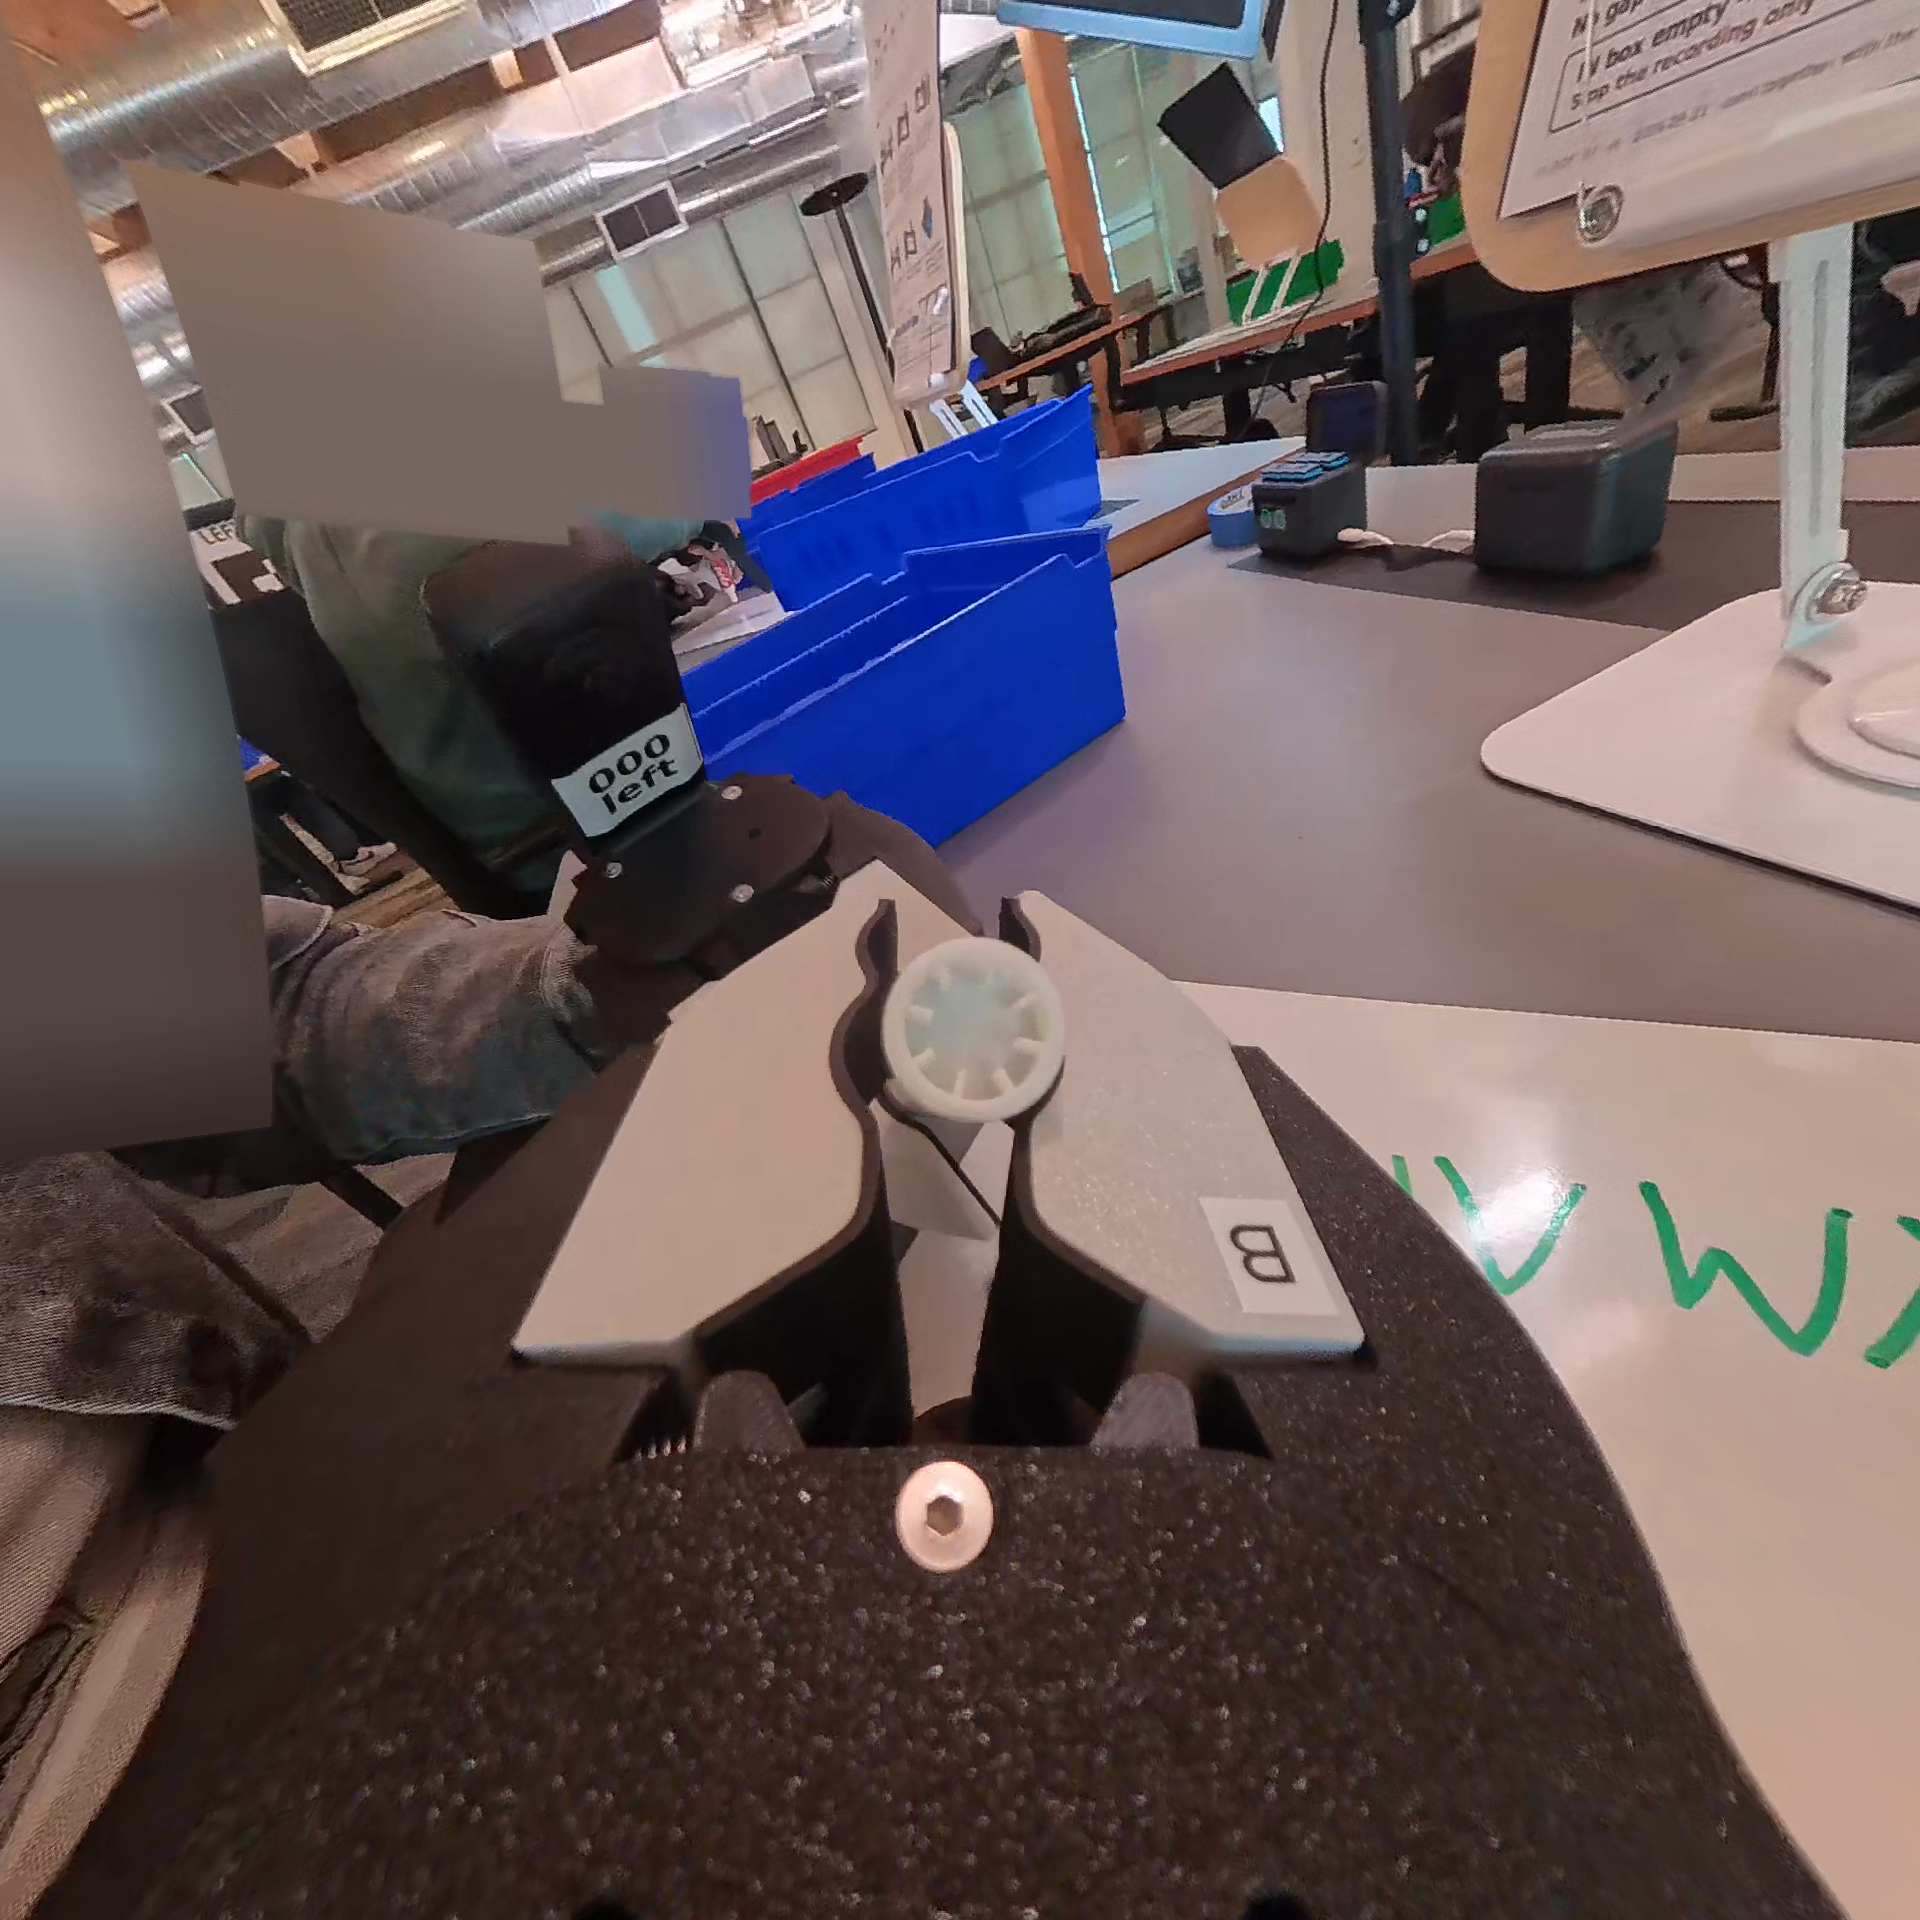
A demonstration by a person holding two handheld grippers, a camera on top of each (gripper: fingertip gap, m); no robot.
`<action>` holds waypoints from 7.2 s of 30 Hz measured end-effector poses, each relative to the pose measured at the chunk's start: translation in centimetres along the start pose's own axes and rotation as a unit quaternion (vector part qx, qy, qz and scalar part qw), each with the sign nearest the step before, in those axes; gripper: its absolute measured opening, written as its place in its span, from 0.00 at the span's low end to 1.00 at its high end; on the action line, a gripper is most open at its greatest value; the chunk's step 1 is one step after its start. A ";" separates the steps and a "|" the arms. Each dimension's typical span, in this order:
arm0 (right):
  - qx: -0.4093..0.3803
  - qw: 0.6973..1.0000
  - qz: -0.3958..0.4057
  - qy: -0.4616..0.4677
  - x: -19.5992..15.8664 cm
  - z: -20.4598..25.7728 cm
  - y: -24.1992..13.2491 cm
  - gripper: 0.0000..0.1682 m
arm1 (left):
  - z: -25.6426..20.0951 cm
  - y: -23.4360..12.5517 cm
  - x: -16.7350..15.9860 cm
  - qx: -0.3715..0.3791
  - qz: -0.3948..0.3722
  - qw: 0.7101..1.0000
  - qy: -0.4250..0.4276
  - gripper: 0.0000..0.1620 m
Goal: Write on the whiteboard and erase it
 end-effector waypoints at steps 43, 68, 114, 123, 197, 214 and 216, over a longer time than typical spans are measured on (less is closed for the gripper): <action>0.112 0.986 0.113 -0.048 -0.1 1.2 -2.8 0.12 | -0.4 -1.7 1.1 -0.007 -0.004 0.980 0.196 0.11; -0.642 0.742 0.192 0.000 1.1 -9.8 -32.1 0.13 | 2.9 -2.6 2.0 0.128 -0.051 0.988 0.074 0.47; -0.548 0.829 -0.087 -0.070 3.3 0.4 -31.2 0.22 | 6.7 -25.2 -7.0 0.134 0.254 0.958 0.005 0.33; -0.193 0.924 -0.269 -0.189 6.6 7.4 -15.0 0.32 | 0.8 -29.6 6.8 0.159 -0.519 0.827 -0.145 0.33; -0.044 0.865 0.458 -0.201 -5.7 -1.9 3.1 0.29 | 4.7 -4.1 -4.6 0.125 0.270 0.952 -0.076 0.01; -0.050 0.867 0.456 -0.194 -5.4 -2.7 5.8 0.29 | 4.7 -4.2 -4.7 0.125 0.266 0.953 -0.071 0.01; -0.115 0.866 0.451 -0.181 -4.2 -5.9 5.1 0.29 | 4.7 -4.2 -4.7 0.125 0.266 0.953 -0.068 0.01</action>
Point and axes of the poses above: each gripper's, where its closed fingertips meet, y out along the fingers, x out of its top, z = x × y across the jaws, the point moved 5 cm from there along -y, back along the fingers, and after that the axes turned 2 degrees about -x, right-handed, at the moved point
